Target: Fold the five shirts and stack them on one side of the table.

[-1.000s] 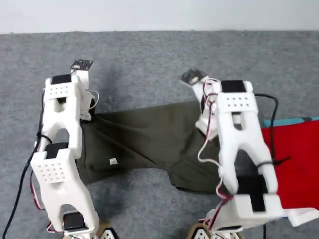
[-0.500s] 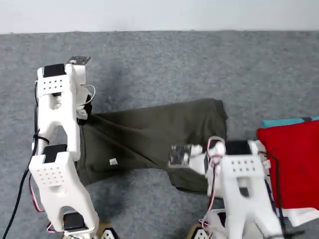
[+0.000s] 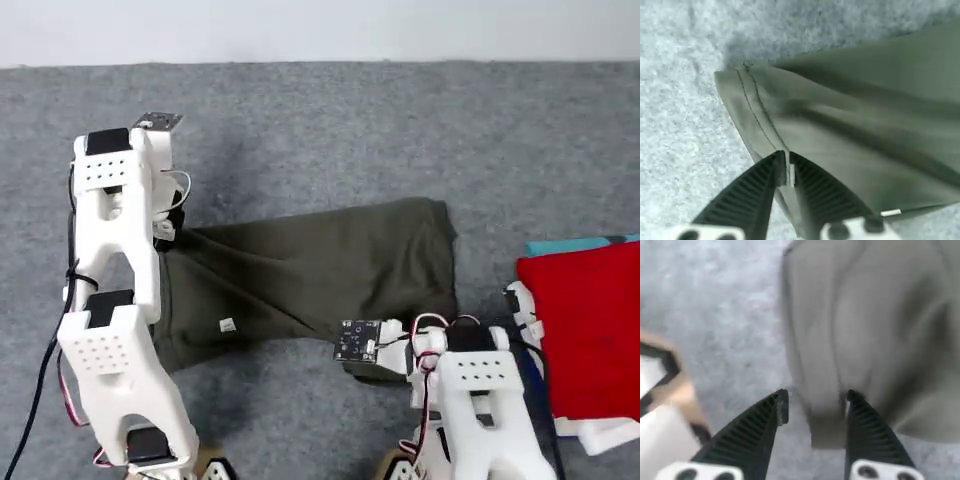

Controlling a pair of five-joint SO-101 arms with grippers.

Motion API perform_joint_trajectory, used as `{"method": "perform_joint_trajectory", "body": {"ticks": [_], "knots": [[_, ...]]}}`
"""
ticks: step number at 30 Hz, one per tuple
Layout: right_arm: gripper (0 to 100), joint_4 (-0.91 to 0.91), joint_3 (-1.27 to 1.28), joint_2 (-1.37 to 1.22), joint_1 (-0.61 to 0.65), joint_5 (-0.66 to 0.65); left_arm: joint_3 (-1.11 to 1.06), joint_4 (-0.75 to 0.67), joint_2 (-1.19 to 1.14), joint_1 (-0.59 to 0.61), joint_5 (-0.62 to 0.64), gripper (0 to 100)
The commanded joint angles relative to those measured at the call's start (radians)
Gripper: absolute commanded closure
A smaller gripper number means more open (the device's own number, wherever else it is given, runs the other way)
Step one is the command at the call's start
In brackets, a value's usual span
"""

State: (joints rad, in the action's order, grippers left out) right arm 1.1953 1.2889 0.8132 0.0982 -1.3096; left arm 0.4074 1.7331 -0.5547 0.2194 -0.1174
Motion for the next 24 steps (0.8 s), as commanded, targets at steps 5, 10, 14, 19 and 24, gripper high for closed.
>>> {"method": "perform_joint_trajectory", "body": {"ticks": [5, 10, 14, 19, 24], "knots": [[80.9, -0.094, 0.098, 0.012, -0.001, 0.051, 0.004, 0.02, 0.054, 0.003, -0.005, 98], [90.4, -0.182, 0.183, 0.012, -0.004, 0.054, 0.004, 0.02, 0.054, 0.003, -0.005, 98], [96.2, -0.183, 0.158, 0.015, -0.004, 0.176, 0.004, 0.02, 0.054, 0.003, -0.005, 98], [98.9, -0.177, 0.049, 0.013, -0.004, 0.242, -0.018, 0.02, 0.054, 0.003, -0.005, 98], [98.8, -0.147, -0.126, 0.012, 0.002, 0.27, -0.024, 0.018, 0.054, 0.003, -0.005, 98]]}}
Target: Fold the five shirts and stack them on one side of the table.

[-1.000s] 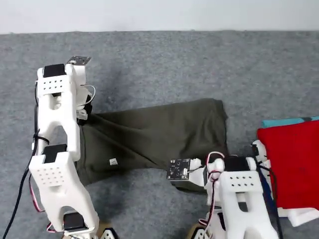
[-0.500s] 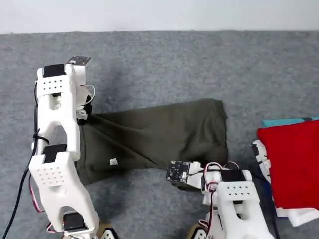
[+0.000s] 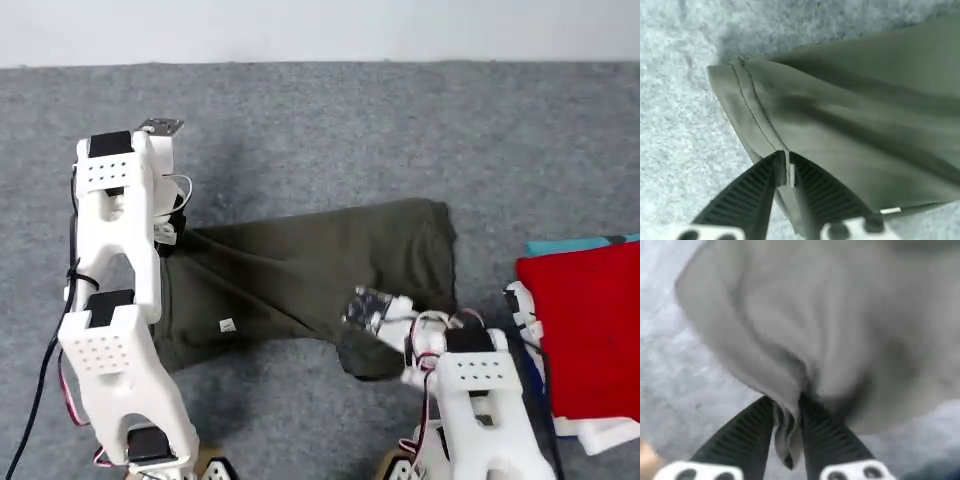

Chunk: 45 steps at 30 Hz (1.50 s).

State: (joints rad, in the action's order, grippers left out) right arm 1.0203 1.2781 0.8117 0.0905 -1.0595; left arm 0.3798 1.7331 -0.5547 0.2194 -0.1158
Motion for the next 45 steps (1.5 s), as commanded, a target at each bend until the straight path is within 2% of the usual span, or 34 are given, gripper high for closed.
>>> {"method": "perform_joint_trajectory", "body": {"ticks": [1, 9, 14, 22, 30, 36, 41, 45], "knots": [[98.8, 0.042, -0.149, 0.013, 0.01, 0.021, 0.004, 0.018, 0.054, 0.003, -0.006, 98], [98.8, 0.005, -0.315, -0.105, 0.012, 0.025, 0.004, 0.018, 0.054, 0.003, -0.006, 98], [98.8, -0.108, -0.425, -0.308, 0.021, 0.066, 0.004, 0.018, 0.054, 0.003, -0.006, 98], [98.5, -0.125, -0.733, -0.693, 0.104, 0.066, -0.002, 0.018, 0.052, 0.003, -0.006, 98], [84.7, -0.125, -1.03, -0.995, 0.107, 0.066, -0.002, 0.018, 0.052, 0.003, -0.006, 98], [82.9, -0.117, -1.158, -1.193, 0.107, 0.066, -0.002, 0.018, 0.054, 0.006, -0.006, 98], [82.6, -0.116, -1.211, -1.147, 0.094, 0.104, 0.027, 0.018, 0.074, 0.011, -0.006, 95], [75.3, -0.018, -1.255, -1.036, 0.09, 0.175, 0.059, 0.02, 0.127, 0.011, -0.005, 92]]}}
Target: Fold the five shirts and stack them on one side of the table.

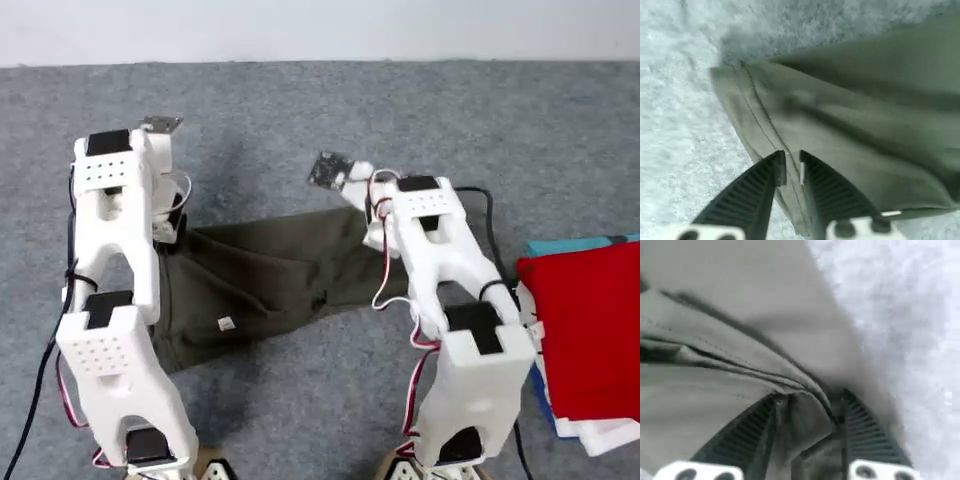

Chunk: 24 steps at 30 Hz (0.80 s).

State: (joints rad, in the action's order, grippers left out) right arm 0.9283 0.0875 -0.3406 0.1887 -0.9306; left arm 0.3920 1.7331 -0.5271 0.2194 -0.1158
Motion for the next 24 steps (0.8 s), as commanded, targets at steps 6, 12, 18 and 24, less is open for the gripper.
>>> {"method": "perform_joint_trajectory", "body": {"ticks": [6, 12, 18, 24], "knots": [[74.5, 0.303, -0.077, 0.208, -0.028, 0.106, -0.031, 0.023, 0.193, 0.044, 0.057, 89], [74.5, 0.38, -0.074, 0.259, -0.071, 0.121, -0.232, 0.02, 0.201, 0.169, 0.075, 88], [74.5, 0.381, -0.074, 0.268, -0.053, 0.121, -0.26, -0.034, 0.198, 0.172, 0.063, 88], [74.5, 0.364, -0.003, 0.268, -0.027, 0.115, -0.259, -0.023, 0.206, 0.129, 0.063, 88]]}}
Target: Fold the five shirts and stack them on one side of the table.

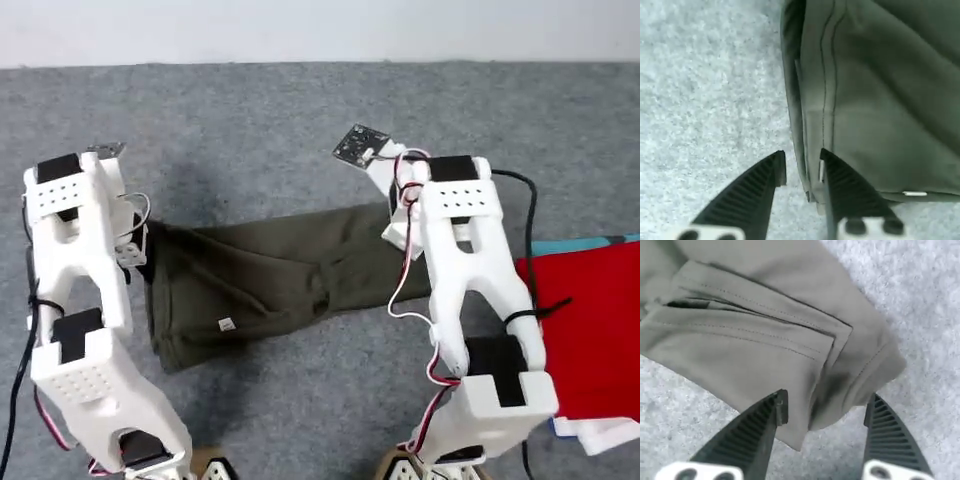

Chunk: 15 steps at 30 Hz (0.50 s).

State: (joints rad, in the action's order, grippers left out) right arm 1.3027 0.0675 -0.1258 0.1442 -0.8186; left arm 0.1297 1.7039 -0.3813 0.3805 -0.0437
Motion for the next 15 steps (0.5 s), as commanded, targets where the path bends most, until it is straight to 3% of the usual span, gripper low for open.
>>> {"method": "perform_joint_trajectory", "body": {"ticks": [1, 6, 15], "knots": [[74.5, -0.022, 0.037, 0.053, 0.021, 0.003, 0.012, 0.023, 0.063, -0.044, -0.011, 87], [74.5, -0.082, 0.123, 0.053, 0.022, 0.003, 0.108, 0.051, 0.064, -0.066, -0.006, 82], [74.5, -0.081, 0.149, 0.053, 0.019, 0.003, 0.13, 0.049, -0.063, -0.057, -0.006, 82]]}}
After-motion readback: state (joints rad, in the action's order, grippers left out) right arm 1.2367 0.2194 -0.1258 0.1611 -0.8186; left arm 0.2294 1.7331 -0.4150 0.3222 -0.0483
